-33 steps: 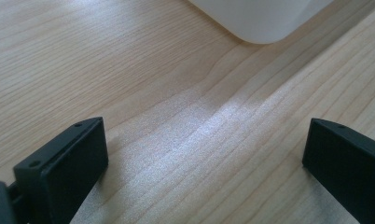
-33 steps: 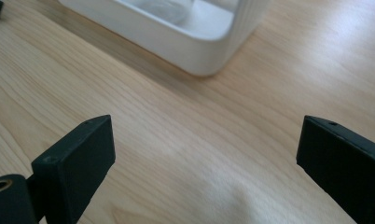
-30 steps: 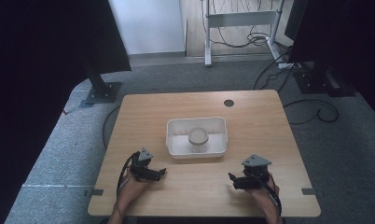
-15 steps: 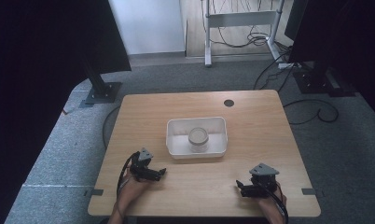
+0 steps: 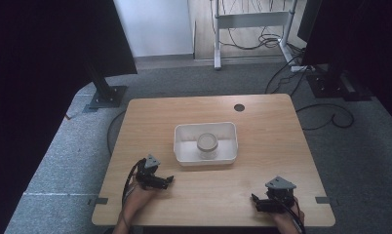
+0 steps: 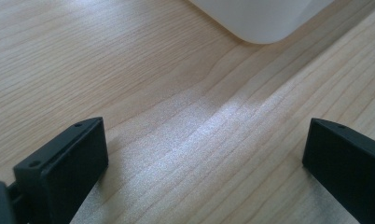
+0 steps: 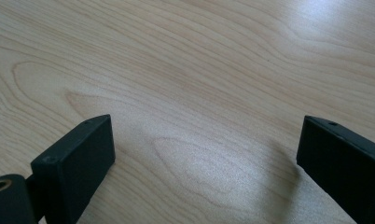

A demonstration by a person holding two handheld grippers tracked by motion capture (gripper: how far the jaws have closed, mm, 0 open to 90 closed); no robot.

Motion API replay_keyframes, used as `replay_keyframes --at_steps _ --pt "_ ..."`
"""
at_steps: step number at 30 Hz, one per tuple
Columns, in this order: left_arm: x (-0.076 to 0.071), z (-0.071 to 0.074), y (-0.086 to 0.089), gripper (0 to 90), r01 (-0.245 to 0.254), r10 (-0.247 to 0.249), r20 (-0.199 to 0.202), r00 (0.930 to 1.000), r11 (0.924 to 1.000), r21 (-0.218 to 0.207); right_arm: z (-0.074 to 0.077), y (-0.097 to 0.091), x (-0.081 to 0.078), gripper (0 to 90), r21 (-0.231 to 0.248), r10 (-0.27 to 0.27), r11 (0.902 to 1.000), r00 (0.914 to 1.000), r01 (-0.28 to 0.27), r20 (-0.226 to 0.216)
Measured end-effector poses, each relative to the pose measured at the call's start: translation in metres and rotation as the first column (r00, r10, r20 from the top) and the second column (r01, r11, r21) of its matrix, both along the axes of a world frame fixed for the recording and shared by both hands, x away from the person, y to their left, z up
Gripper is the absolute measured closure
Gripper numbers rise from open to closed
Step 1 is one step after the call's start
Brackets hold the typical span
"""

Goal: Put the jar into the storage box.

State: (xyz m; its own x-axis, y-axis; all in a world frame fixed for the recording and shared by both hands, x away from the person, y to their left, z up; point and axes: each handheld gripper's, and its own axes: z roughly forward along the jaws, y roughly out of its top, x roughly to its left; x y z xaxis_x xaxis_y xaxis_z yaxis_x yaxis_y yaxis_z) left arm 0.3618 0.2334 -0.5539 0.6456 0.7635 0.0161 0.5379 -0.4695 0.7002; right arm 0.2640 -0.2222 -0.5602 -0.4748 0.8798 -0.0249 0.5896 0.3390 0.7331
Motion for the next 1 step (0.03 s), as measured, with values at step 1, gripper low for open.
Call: replay_keyframes --at_steps 1 --pt "0.0 0.0 0.0 0.0 0.0 0.0 0.0 1.0 1.0 0.0 -0.0001 -0.0003 0.0001 3.6 0.003 -0.002 1.0 1.0 0.002 -0.004"
